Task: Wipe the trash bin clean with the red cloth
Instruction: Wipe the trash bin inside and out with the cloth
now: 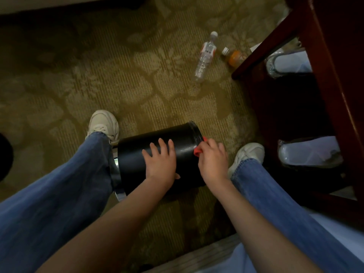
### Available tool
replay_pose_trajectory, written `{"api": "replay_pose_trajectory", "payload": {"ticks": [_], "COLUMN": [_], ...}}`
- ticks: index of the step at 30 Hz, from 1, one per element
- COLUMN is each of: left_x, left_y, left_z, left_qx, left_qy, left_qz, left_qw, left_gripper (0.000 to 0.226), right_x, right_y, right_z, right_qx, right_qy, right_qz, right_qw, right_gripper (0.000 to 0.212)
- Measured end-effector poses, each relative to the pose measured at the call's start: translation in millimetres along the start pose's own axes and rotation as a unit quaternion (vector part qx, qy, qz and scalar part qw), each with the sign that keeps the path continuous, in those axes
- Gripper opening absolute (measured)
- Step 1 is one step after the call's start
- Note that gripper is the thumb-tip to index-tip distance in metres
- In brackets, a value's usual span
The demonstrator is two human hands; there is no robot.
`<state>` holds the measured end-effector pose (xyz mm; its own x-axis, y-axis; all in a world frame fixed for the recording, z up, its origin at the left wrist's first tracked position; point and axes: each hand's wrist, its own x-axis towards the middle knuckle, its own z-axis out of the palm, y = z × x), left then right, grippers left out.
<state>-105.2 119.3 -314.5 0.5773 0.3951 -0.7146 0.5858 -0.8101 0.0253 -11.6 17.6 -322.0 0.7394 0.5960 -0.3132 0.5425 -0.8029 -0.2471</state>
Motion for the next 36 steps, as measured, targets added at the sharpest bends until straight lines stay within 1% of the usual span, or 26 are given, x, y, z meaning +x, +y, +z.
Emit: {"api": "replay_pose_trajectory", "payload": {"ticks": [3, 7, 9, 11, 14, 18, 20, 24, 27, 32, 34, 36], "left_x": [-2.2, 0.1, 5.4, 2.3, -6.9, -9.6, -8.4, -7.7, -7.0, -5.4, -5.2, -8.2], "left_y": [0.4, 0.9, -2.2, -0.5, 3.7, 3.2, 3.1, 0.9, 1.5, 0.5, 1.0, 3.8], "left_z": [0.6, 0.4, -4.0, -3.6, 1.8, 2.1, 5.5, 10.3, 11.7, 12.3, 11.4, 13.7], "left_qx": [0.007, 0.009, 0.005, 0.011, 0.023, 0.031, 0.028, 0.014, 0.012, 0.009, 0.010, 0.018], "left_qy": [0.003, -0.003, -0.005, -0.008, 0.000, 0.012, 0.023, 0.027, 0.026, 0.028, 0.024, 0.020], "left_qz": [0.003, 0.000, -0.001, 0.004, 0.013, 0.013, 0.012, 0.015, 0.016, 0.015, 0.015, 0.015], "left_qw": [1.000, 1.000, 1.000, 1.000, 1.000, 0.999, 0.999, 0.999, 0.999, 0.999, 1.000, 1.000], "left_gripper": [0.108, 0.109, 0.110, 0.110, 0.110, 0.110, 0.110, 0.109, 0.108, 0.107, 0.108, 0.109], "right_x": [26.6, 76.2, 84.5, 72.4, 28.1, -29.0, -32.3, -9.1, 24.7, 84.6, 85.6, 66.9], "right_y": [-15.7, -35.8, -36.5, -29.5, -12.3, 5.1, 7.6, -3.6, -19.4, -40.9, -38.7, -29.8], "right_z": [-0.9, -2.3, 1.8, 2.4, -1.0, -0.2, 1.6, -0.5, -1.0, 2.9, 4.3, 3.4], "right_qx": [0.001, -0.037, -0.044, -0.033, 0.007, 0.009, 0.011, 0.019, -0.002, -0.051, -0.056, -0.050], "right_qy": [-0.001, -0.070, -0.074, -0.056, -0.010, -0.030, -0.016, 0.000, -0.004, -0.086, -0.094, -0.068], "right_qz": [0.029, 0.051, 0.040, 0.021, 0.008, 0.033, 0.034, 0.042, 0.045, 0.057, 0.050, 0.031], "right_qw": [1.000, 0.996, 0.995, 0.998, 1.000, 0.999, 0.999, 0.999, 0.999, 0.993, 0.993, 0.996], "right_gripper": [0.022, 0.029, 0.028, 0.026, 0.019, 0.019, 0.019, 0.019, 0.021, 0.026, 0.029, 0.031]}}
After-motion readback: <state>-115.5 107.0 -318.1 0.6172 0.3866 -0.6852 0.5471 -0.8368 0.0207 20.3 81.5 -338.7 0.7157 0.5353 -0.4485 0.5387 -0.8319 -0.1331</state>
